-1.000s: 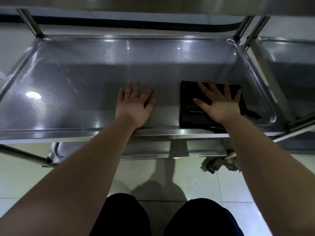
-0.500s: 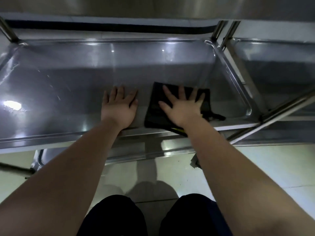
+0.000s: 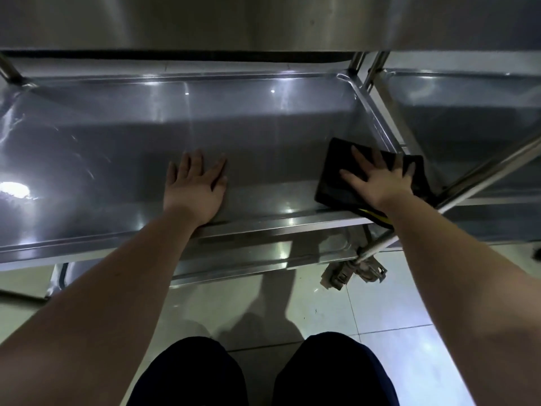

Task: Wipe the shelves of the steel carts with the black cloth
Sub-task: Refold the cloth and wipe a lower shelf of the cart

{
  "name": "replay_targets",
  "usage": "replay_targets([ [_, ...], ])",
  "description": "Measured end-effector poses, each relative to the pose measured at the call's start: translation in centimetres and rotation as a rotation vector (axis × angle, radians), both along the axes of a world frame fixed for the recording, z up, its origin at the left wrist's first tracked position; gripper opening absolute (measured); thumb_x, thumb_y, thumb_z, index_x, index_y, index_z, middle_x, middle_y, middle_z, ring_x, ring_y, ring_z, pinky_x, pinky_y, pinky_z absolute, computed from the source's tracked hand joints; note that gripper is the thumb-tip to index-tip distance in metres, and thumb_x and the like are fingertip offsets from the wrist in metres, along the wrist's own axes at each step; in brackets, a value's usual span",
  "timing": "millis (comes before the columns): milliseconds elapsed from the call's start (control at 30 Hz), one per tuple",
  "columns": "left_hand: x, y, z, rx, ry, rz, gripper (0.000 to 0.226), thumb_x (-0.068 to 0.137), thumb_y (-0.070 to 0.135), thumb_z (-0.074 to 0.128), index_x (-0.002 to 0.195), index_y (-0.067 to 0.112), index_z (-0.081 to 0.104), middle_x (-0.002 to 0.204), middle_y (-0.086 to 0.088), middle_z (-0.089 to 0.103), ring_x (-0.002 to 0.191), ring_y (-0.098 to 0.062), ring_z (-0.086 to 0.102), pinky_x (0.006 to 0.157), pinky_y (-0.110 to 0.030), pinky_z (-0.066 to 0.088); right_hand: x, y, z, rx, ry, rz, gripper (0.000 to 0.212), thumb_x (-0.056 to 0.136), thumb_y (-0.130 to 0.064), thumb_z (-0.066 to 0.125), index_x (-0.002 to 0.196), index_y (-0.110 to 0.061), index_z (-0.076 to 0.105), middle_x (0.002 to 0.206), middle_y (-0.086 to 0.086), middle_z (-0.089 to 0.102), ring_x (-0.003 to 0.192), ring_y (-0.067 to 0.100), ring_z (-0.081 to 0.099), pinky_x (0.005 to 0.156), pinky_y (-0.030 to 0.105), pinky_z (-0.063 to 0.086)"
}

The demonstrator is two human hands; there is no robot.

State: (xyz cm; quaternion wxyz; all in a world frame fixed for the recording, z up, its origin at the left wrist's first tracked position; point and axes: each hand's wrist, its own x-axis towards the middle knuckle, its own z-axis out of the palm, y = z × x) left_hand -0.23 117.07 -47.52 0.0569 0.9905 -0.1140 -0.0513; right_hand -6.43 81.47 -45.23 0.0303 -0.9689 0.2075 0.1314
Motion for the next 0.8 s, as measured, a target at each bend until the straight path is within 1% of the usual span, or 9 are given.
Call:
replay_targets([
  [100,0.0,-0.1,-0.1,0.001,-0.005,-0.005,0.052,0.102,0.051,0.02,0.153,0.046,0.013,0.165,-0.006,0.004,0.151,-0.027,-0.002,0.121,-0.046,-0.003,0.1,2.5,-0.1,-0.02,-0.011,0.006,0.072,0.085,-0.081,0.014,0.148,-0.054,-0.008,0.164,-0.005,-0.006,0.145,0.047,-0.009,0.113,0.066,-0.008],
  [200,0.3,0.0,0.1,-0.049,-0.008,0.004,0.051,0.102,0.045,0.029,0.153,0.043,0.02,0.164,-0.007,0.009,0.151,-0.028,0.002,0.121,-0.045,-0.002,1.0,8.2,-0.4,-0.021,-0.036,0.141,0.074,0.083,-0.084,0.012,0.148,-0.054,-0.008,0.163,-0.008,-0.009,0.144,0.049,-0.01,0.111,0.068,-0.006],
  [300,0.2,0.5,0.5,-0.203,-0.003,0.0,0.051,0.101,0.032,0.041,0.151,0.033,0.031,0.163,-0.007,0.017,0.15,-0.03,0.005,0.12,-0.04,0.002,1.6,14.6,-0.8,-0.023,-0.062,0.28,0.074,0.082,-0.085,0.012,0.147,-0.055,-0.007,0.163,-0.008,-0.008,0.144,0.049,-0.012,0.111,0.068,-0.007],
  [400,-0.1,2.5,1.6,-0.448,0.072,-0.016,0.054,0.101,0.022,0.047,0.152,0.028,0.029,0.162,-0.005,0.018,0.151,-0.028,0.001,0.121,-0.035,0.003,1.9,16.8,-0.9,-0.023,-0.096,0.292,0.074,0.082,-0.084,0.011,0.148,-0.055,-0.005,0.163,-0.007,-0.007,0.144,0.049,-0.012,0.111,0.068,-0.008],
  [433,-0.2,3.7,2.0,-0.471,0.084,-0.025,0.054,0.102,0.021,0.047,0.153,0.028,0.028,0.163,-0.004,0.017,0.151,-0.026,-0.001,0.121,-0.035,0.002,2.0,16.7,-0.8,-0.02,-0.1,0.287,0.074,0.082,-0.084,0.011,0.148,-0.055,-0.005,0.163,-0.007,-0.007,0.144,0.048,-0.012,0.111,0.068,-0.008],
  [533,-0.1,8.8,2.4,-0.32,0.054,-0.017,0.052,0.104,0.026,0.042,0.154,0.026,0.026,0.163,-0.005,0.011,0.151,-0.027,-0.003,0.12,-0.036,-0.003,2.0,16.4,-0.8,-0.018,-0.074,0.275,0.074,0.082,-0.085,0.01,0.148,-0.055,-0.004,0.163,-0.008,-0.007,0.145,0.047,-0.011,0.111,0.068,-0.008],
  [600,-0.3,13.3,2.2,-0.2,0.045,0.052,0.052,0.105,0.033,0.037,0.154,0.026,0.025,0.164,-0.004,0.009,0.151,-0.027,-0.003,0.12,-0.04,-0.003,1.8,16.6,-0.9,-0.017,-0.054,0.269,0.074,0.081,-0.085,0.01,0.147,-0.056,-0.005,0.163,-0.009,-0.007,0.145,0.046,-0.011,0.112,0.067,-0.007],
  [700,-0.7,18.8,1.6,-0.057,0.027,0.165,0.052,0.103,0.047,0.031,0.154,0.039,0.022,0.164,0.002,0.008,0.151,-0.028,-0.002,0.119,-0.049,-0.002,1.7,16.8,-0.8,-0.023,-0.049,0.26,0.074,0.08,-0.085,0.009,0.147,-0.056,-0.007,0.163,-0.009,-0.007,0.145,0.045,-0.011,0.113,0.066,-0.007],
  [800,-0.7,20.1,1.3,0.029,0.024,0.171,0.054,0.1,0.057,0.024,0.152,0.047,0.014,0.164,0.006,0.005,0.151,-0.026,-0.003,0.117,-0.053,-0.004,1.7,17.6,-0.5,-0.013,-0.05,0.236,0.074,0.081,-0.084,0.011,0.147,-0.056,-0.005,0.163,-0.011,-0.007,0.145,0.045,-0.011,0.113,0.065,-0.007],
])
